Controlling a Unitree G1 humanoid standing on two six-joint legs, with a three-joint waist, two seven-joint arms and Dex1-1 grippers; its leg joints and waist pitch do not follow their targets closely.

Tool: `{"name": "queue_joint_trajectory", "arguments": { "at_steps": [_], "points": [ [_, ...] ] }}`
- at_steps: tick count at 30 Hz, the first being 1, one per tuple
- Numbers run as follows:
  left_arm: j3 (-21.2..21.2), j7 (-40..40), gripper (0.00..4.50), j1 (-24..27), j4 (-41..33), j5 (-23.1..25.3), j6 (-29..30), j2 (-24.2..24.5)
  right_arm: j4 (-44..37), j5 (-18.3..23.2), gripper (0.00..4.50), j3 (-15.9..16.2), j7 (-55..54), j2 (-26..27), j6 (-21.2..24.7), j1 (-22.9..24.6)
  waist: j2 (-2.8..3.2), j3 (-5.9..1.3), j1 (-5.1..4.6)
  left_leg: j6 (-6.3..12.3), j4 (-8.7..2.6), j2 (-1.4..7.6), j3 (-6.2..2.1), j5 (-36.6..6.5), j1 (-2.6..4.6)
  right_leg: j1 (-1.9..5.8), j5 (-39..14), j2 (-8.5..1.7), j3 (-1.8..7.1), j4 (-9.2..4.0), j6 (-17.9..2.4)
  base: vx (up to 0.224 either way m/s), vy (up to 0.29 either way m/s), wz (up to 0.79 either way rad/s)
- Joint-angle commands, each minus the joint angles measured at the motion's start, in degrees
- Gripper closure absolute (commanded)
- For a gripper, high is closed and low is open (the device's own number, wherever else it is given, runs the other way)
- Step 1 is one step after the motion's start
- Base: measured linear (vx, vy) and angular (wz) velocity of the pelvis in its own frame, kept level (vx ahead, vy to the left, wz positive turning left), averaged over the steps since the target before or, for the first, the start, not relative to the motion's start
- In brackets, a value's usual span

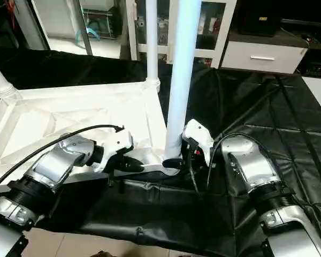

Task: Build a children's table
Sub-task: Rotate leg to tighten

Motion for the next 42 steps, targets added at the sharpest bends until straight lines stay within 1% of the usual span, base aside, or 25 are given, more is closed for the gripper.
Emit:
{"name": "queue_joint_trajectory", "arguments": {
  "at_steps": [1, 5, 6, 7, 8, 9, 10, 11, 12, 15, 16, 18, 19, 21, 24, 28, 30, 31, 32, 33, 34, 35, 37, 39, 42],
  "points": [
    [-2.07, -2.83, 4.5, 1.72, -0.87, -0.23, 1.26, 0.37, 0.53, -1.67, 1.94, 0.52, -0.11, -0.5, 0.81, 0.1, -0.61, -3.94, 0.07, 3.34, -4.22, 2.95, -1.24, -11.25, 0.83, 2.92, -12.06, -3.19, 2.09, -2.72, -14.91, 0.0, 0.0, 0.0],
    [-1.45, -1.23, 4.5, 2.11, -0.39, -0.28, 1.67, -0.28, 3.15, -2.93, 1.96, -0.53, -4.89, 0.69, 0.17, -0.64, -0.46, -3.79, -0.13, 2.99, -4.31, 2.88, -1.25, -11.96, 0.83, 2.82, -12.94, -3.2, 2.1, -2.91, -14.84, 0.0, 0.0, 0.0],
    [-0.75, 1.04, 4.5, 1.88, 0.94, -0.09, 1.68, -1.49, 6.92, -4.01, 1.96, -2.47, -12.62, 2.92, 1.16, -2.26, -0.62, -3.69, -0.32, 2.72, -4.41, 2.89, -1.23, -12.69, 0.85, 2.79, -14.01, -3.2, 2.11, -3.08, -14.69, 0.0, 0.0, 0.0],
    [0.48, 3.98, 4.5, 0.94, 3.1, -0.08, 1.65, -3.11, 9.07, -4.08, 1.96, -3.86, -17.37, 4.62, 1.52, -3.19, -0.52, -3.44, -0.94, 1.71, -4.65, 2.67, -1.43, -14.93, 0.68, 2.79, -17.29, -3.16, 2.0, -3.38, -13.98, 0.0, 0.0, 0.0],
    [1.57, 6.95, 4.5, -0.2, 5.47, 0.09, 1.3, -4.63, 10.86, -3.86, 1.96, -5.16, -21.52, 6.22, 2.17, -3.92, -1.08, -3.37, -1.57, 0.71, -4.73, 2.52, -1.6, -16.84, 0.79, 2.75, -20.97, -3.26, 1.88, -3.74, -12.82, 0.0, 0.0, 0.0],
    [1.75, 7.44, 4.5, -0.39, 5.86, 0.12, 1.25, -4.88, 11.15, -3.82, 1.96, -5.38, -22.21, 6.49, 2.27, -4.04, -0.87, -3.24, -1.77, 0.19, -4.7, 2.39, -1.64, -17.92, 1.01, 2.5, -23.24, -3.22, 1.83, -4.02, -12.18, 0.0, 0.0, 0.0],
    [4.07, 15.72, 4.5, -3.63, 11.91, 1.19, 0.06, -8.3, 14.61, -3.31, 1.96, -7.9, -30.94, 10.05, 3.32, -5.3, -1.47, -3.35, -2.01, -0.41, -4.67, 2.45, -1.82, -19.53, 1.25, 2.45, -26.13, -3.33, 1.72, -4.4, -10.93, 0.0, 0.0, 0.0],
    [4.07, 15.72, 4.5, -3.63, 11.91, 1.19, 0.06, -8.3, 14.61, -3.31, 1.96, -7.9, -30.94, 10.05, 3.32, -5.3, -1.06, -3.17, -2.29, -1.0, -4.67, 2.22, -1.88, -20.53, 1.52, 2.03, -28.48, -3.24, 1.65, -4.67, -10.08, 0.0, 0.0, 0.0],
    [6.28, 22.49, 4.5, -6.53, 16.65, 1.27, -0.34, -11.05, 17.05, -3.2, 1.96, -9.5, -38.32, 12.95, 3.87, -6.08, -1.09, -3.28, -2.2, -1.13, -4.62, 2.19, -1.93, -20.9, 1.75, 1.94, -29.24, -3.27, 1.54, -4.95, -9.6, 0.0, 0.0, 0.0],
    [7.11, 24.51, 4.5, -7.37, 17.91, 1.14, -0.35, -11.9, 17.69, -3.2, 1.96, -9.85, -40.2, 13.72, 3.84, -6.27, -1.34, -3.46, -2.1, -0.47, -4.71, 2.25, -1.96, -20.17, 1.48, 2.01, -27.39, -3.4, 1.62, -5.06, -9.01, 0.0, 0.0, 0.0],
    [10.04, 32.59, 4.5, -10.74, 22.81, 0.39, -0.14, -14.66, 20.13, -3.62, 1.96, -10.62, -47.94, 17.01, 3.32, -7.07, -1.18, -3.49, -2.23, -0.04, -4.6, 2.09, -1.69, -19.15, 1.27, 1.83, -25.19, -3.23, 1.83, -4.83, -9.56, 0.0, 0.0, 0.0],
    [11.25, 37.62, 4.5, -12.64, 25.66, 0.54, -0.82, -15.97, 21.98, -3.96, 1.96, -11.28, -53.69, 19.07, 3.07, -7.81, -1.25, -3.63, -2.1, -0.34, -4.72, 2.12, -1.72, -18.46, 1.42, 1.88, -23.28, -3.15, 1.77, -4.69, -10.23, 0.0, 0.0, 0.0],
    [12.06, 41.95, 4.5, -14.18, 28.14, 0.94, -2.19, -17.08, 24.06, -4.26, 1.96, -12.49, -61.6, 21.34, 2.84, -8.66, -0.14, -3.63, -2.08, -1.03, -4.73, 2.11, -1.73, -17.95, 1.51, 1.66, -21.37, -3.06, 1.91, -4.58, -10.68, 0.0, 0.0, 0.0],
    [12.68, 44.03, 4.5, -15.12, 29.97, 1.25, -3.26, -17.78, 25.58, -4.61, 2.0, -13.44, -66.15, 22.67, 2.51, -9.33, -0.41, -3.76, -2.22, -1.45, -4.76, 2.02, -1.79, -17.63, 1.31, 1.87, -19.81, -3.02, 1.88, -4.39, -10.94, 0.0, 0.0, 0.0],
    [12.81, 47.18, 4.5, -17.17, 34.55, 2.27, -5.6, -19.73, 28.35, -5.62, 2.07, -14.21, -73.27, 27.38, 0.36, -11.26, -0.59, -3.95, -1.97, -0.41, -4.74, 1.96, -1.61, -16.62, 1.18, 2.18, -16.13, -3.05, 1.92, -3.97, -11.7, 0.0, 0.0, 0.0],
    [12.24, 47.22, 4.5, -17.44, 35.67, 2.54, -6.34, -19.65, 28.27, -5.27, 2.09, -14.2, -71.35, 28.17, -2.29, -11.5, -0.81, -4.1, -1.51, 1.24, -4.66, 2.11, -1.39, -13.71, 1.0, 2.59, -10.94, -3.18, 1.96, -3.37, -12.68, 0.0, 0.0, 0.0],
    [11.69, 46.21, 4.5, -17.13, 36.39, 2.76, -6.52, -19.11, 26.92, -3.8, 2.09, -14.85, -66.86, 27.83, -5.01, -11.04, -0.89, -4.03, -1.39, 2.11, -4.6, 2.13, -1.31, -13.44, 0.93, 2.78, -10.54, -3.28, 1.96, -3.4, -13.01, 0.0, 0.0, 0.0],
    [11.52, 45.83, 4.5, -16.97, 36.53, 2.84, -6.57, -18.92, 26.13, -3.62, 1.56, -14.86, -65.57, 27.49, -5.82, -10.7, -0.94, -3.93, -1.32, 2.5, -4.62, 2.14, -1.27, -13.75, 0.88, 2.86, -11.52, -3.41, 1.96, -3.55, -12.96, 0.0, 0.0, 0.0],
    [11.31, 45.2, 4.5, -16.67, 36.48, 2.93, -6.53, -18.63, 25.07, -3.59, 1.56, -14.83, -64.53, 26.83, -6.35, -10.27, -0.98, -3.87, -1.32, 2.59, -4.67, 2.17, -1.32, -14.25, 0.9, 2.88, -13.07, -3.41, 1.94, -3.69, -12.68, 0.0, 0.0, 0.0],
    [11.09, 44.17, 4.5, -16.34, 36.45, 3.03, -6.48, -18.27, 23.75, -3.19, 1.42, -14.96, -63.0, 25.83, -5.91, -9.83, -1.08, -3.79, -1.17, 2.59, -4.74, 2.18, -1.4, -14.36, 0.86, 3.03, -13.68, -3.37, 1.88, -3.76, -12.34, 0.0, 0.0, 0.0],
    [10.94, 43.19, 4.5, -16.08, 36.49, 3.14, -6.48, -17.95, 22.72, -2.84, 1.4, -15.16, -61.73, 24.91, -5.42, -9.52, -1.0, -3.74, -1.4, 2.57, -4.9, 2.2, -1.55, -14.96, 0.62, 3.07, -14.89, -3.37, 1.89, -3.72, -11.84, 0.0, 0.0, 0.0],
    [10.48, 41.04, 4.5, -15.7, 36.52, 3.41, -6.7, -17.33, 21.35, -2.63, 1.3, -15.16, -59.12, 23.07, -4.61, -9.3, -1.24, -3.71, -1.74, 2.41, -5.06, 2.2, -1.76, -15.37, 0.32, 3.37, -16.28, -3.37, 1.73, -3.84, -11.36, 0.0, 0.0, 0.0],
    [10.23, 39.6, 4.5, -15.39, 36.18, 3.4, -6.3, -16.97, 20.51, -2.21, 1.07, -14.91, -56.29, 21.94, -3.4, -9.23, -1.21, -3.75, -1.73, 2.31, -4.9, 2.21, -1.65, -15.66, 0.69, 3.08, -17.01, -3.38, 1.78, -4.01, -11.34, 0.0, 0.0, 0.0],
    [9.43, 36.28, 4.5, -14.65, 35.19, 3.62, -6.25, -16.0, 18.15, -1.27, 0.97, -14.0, -48.36, 18.93, -0.25, -8.83, -1.2, -3.81, -1.82, 2.77, -4.75, 2.25, -1.65, -14.3, 0.58, 3.16, -15.39, -3.49, 1.87, -3.77, -12.3, 0.0, 0.0, 0.0],
    [7.47, 29.56, 4.5, -12.9, 32.8, 4.14, -5.86, -13.95, 12.8, -0.89, 0.97, -11.33, -35.37, 12.38, 1.49, -6.71, -1.41, -3.9, -1.44, 4.83, -4.39, 2.41, -1.51, -11.9, 0.44, 3.45, -11.08, -3.41, 1.86, -3.31, -13.64, 0.0, 0.0, 0.0]
  ]
}}
